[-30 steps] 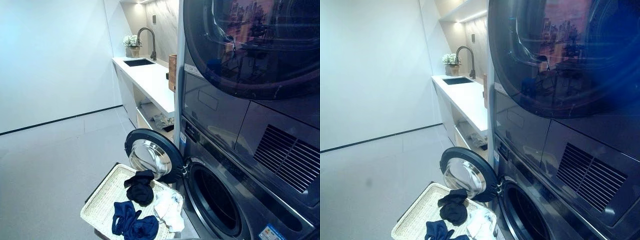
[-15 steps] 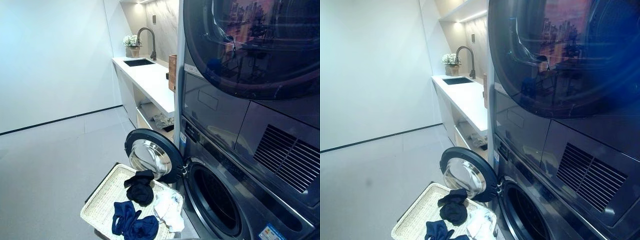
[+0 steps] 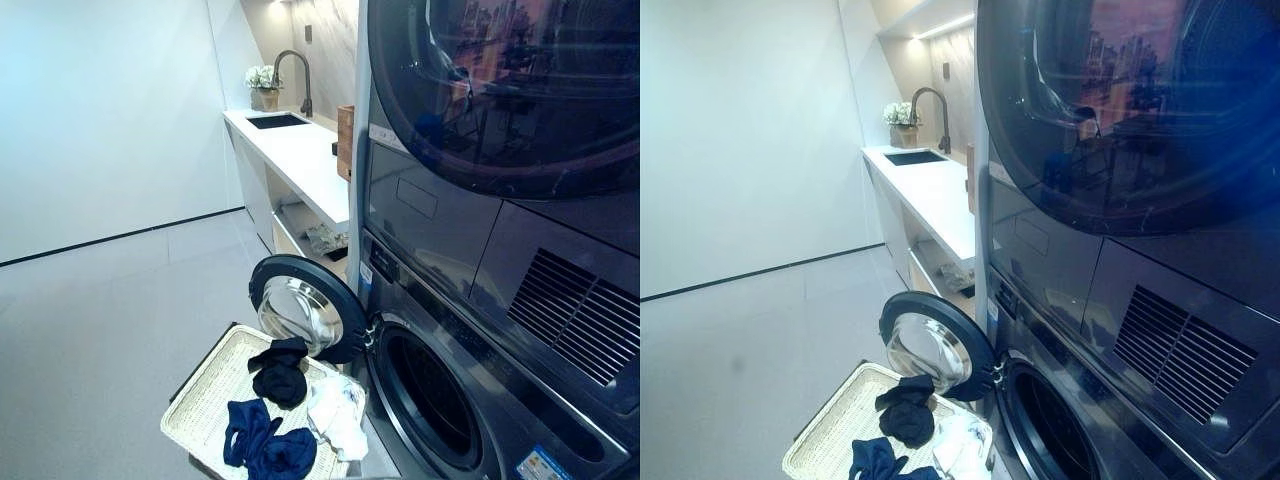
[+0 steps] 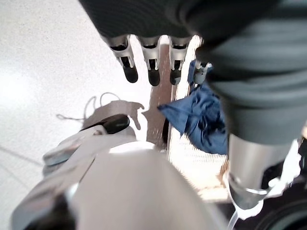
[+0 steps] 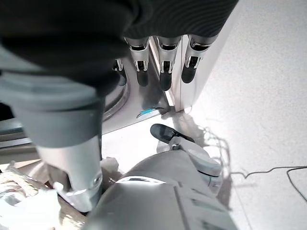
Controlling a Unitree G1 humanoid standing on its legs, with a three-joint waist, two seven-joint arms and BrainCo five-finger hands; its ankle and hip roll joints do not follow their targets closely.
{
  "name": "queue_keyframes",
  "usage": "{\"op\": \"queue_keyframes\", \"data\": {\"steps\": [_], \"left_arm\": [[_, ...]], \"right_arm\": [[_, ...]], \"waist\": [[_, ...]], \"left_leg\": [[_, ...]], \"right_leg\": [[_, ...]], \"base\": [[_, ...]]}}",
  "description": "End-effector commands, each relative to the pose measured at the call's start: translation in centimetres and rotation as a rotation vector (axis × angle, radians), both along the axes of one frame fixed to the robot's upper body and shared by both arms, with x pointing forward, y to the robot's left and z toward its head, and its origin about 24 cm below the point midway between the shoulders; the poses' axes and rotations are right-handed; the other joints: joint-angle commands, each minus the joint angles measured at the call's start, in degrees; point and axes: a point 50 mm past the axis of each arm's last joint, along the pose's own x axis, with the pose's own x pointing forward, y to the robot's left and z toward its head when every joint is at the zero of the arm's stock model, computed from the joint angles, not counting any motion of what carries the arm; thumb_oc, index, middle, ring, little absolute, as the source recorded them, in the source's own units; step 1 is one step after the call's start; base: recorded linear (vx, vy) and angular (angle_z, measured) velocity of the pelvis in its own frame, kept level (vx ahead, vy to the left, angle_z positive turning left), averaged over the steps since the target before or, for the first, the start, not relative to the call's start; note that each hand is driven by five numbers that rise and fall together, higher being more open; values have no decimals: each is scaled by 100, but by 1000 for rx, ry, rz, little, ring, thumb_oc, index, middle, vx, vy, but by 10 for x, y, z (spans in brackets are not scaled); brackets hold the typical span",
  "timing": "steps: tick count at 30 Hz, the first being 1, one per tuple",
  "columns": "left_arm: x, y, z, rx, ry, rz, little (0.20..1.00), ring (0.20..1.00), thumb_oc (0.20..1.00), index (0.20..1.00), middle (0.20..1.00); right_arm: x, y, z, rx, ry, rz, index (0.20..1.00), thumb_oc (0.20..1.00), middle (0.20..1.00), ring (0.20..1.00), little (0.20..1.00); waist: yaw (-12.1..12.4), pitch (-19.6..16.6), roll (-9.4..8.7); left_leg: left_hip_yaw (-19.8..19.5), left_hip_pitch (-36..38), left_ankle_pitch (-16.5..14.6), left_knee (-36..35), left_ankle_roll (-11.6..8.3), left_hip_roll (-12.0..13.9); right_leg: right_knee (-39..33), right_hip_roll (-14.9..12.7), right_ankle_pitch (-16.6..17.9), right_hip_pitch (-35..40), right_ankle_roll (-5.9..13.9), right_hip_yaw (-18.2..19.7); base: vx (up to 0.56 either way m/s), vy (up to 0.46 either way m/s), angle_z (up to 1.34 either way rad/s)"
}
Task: Put the clothes into the washing machine.
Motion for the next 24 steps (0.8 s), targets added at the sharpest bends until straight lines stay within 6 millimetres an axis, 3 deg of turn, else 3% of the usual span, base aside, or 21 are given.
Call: {"op": "queue_keyframes", "data": {"steps": [1,2,3,6,7,9,10,12,14,15,16,18,20,21,24], "left_arm": [[95,13,37,75,-405,100,1000,1000,1000,1000,1000],[97,13,39,79,-419,105,1000,1000,1000,1000,1000],[116,13,51,99,-536,140,1000,1000,1000,1000,1000],[147,16,77,142,-726,206,1000,1000,1000,1000,1000],[147,16,77,142,-726,206,1000,1000,1000,1000,1000],[176,20,107,198,-911,268,1000,1000,1000,1000,1000],[180,20,112,209,-939,276,1000,1000,1000,1000,1000],[203,25,139,254,-1059,306,1000,1000,1000,1000,1000],[207,26,146,265,-1088,310,1000,1000,1000,1000,1000],[225,27,173,314,-1208,315,1000,1000,1000,1000,1000],[227,27,177,321,-1223,315,1000,1000,1000,1000,1000],[247,25,215,415,-1375,262,1000,1000,1000,1000,1000],[250,24,222,450,-1402,239,1000,1000,1000,1000,1000],[257,21,238,540,-1462,161,1000,1000,1000,1000,1000],[263,17,257,648,-1527,78,1000,1000,1000,1000,1000]], "right_arm": [[91,-2,27,-3,-299,4,1000,1000,1000,1000,1000],[93,-2,28,-2,-308,5,1000,1000,1000,1000,1000],[110,-2,36,0,-383,8,1000,1000,1000,1000,1000],[137,-4,52,-9,-505,5,1000,1000,1000,1000,1000],[137,-4,52,-9,-505,5,1000,1000,1000,1000,1000],[168,-7,73,-23,-629,16,1000,1000,1000,1000,1000],[172,-7,77,-24,-646,16,1000,1000,1000,1000,1000],[196,-5,95,-25,-733,28,1000,1000,1000,1000,1000],[200,-5,99,-25,-750,31,1000,1000,1000,1000,1000],[219,-1,115,-29,-828,54,1000,1000,1000,1000,1000],[221,0,118,-29,-838,56,1000,1000,1000,1000,1000],[243,2,143,-35,-934,77,1000,1000,1000,1000,1000],[247,2,147,-37,-950,81,1000,1000,1000,1000,1000],[253,2,157,-43,-985,97,1000,1000,1000,1000,1000],[260,0,169,-46,-1030,115,1000,1000,1000,1000,1000]], "waist": [[108,1031,-47],[109,1053,-45],[107,1270,-21],[96,1649,6],[96,1649,6],[113,2032,-9],[116,2075,-14],[119,2317,-79],[119,2365,-93],[113,2582,-161],[112,2602,-174],[95,2878,-253],[81,2910,-260],[70,2923,-275],[45,2923,-300]], "left_leg": [[-349,-330,26,50,226,195],[-353,-358,33,49,228,192],[-394,-574,82,48,234,175],[-456,-991,148,90,254,108],[-456,-991,148,90,254,108],[-516,-1488,217,218,278,61],[-533,-1571,225,253,281,55],[-582,-1922,269,375,275,61],[-592,-1987,277,397,275,62],[-670,-2302,320,520,282,37],[-682,-2360,324,547,283,31],[-805,-2882,370,813,274,-28],[-840,-3018,367,900,272,-40],[-939,-3370,386,1081,262,-80],[-1074,-3882,352,1391,249,-136]], "right_leg": [[385,-635,-142,-214,333,289],[393,-636,-136,-246,333,291],[438,-631,-93,-485,317,323],[507,-600,-33,-915,285,385],[507,-600,-33,-915,285,385],[659,-582,36,-1458,256,436],[697,-583,44,-1544,253,446],[860,-577,72,-1926,238,471],[893,-575,75,-1998,235,474],[1029,-563,109,-2318,232,487],[1058,-564,113,-2379,234,493],[1297,-499,139,-2846,226,513],[1369,-489,136,-2970,223,524],[1487,-449,149,-3257,220,522],[1702,-407,137,-3697,234,523]], "base": [[-214,41,-2],[-298,78,-1],[-157,71,6],[-161,68,5],[-197,60,-1],[-199,46,-4],[-157,18,-3],[-121,1,-4],[-84,-20,-3],[-110,-37,-5],[-159,-56,-10],[-143,-60,-6],[-67,-42,6],[-44,-47,2],[-43,-52,-2]]}}
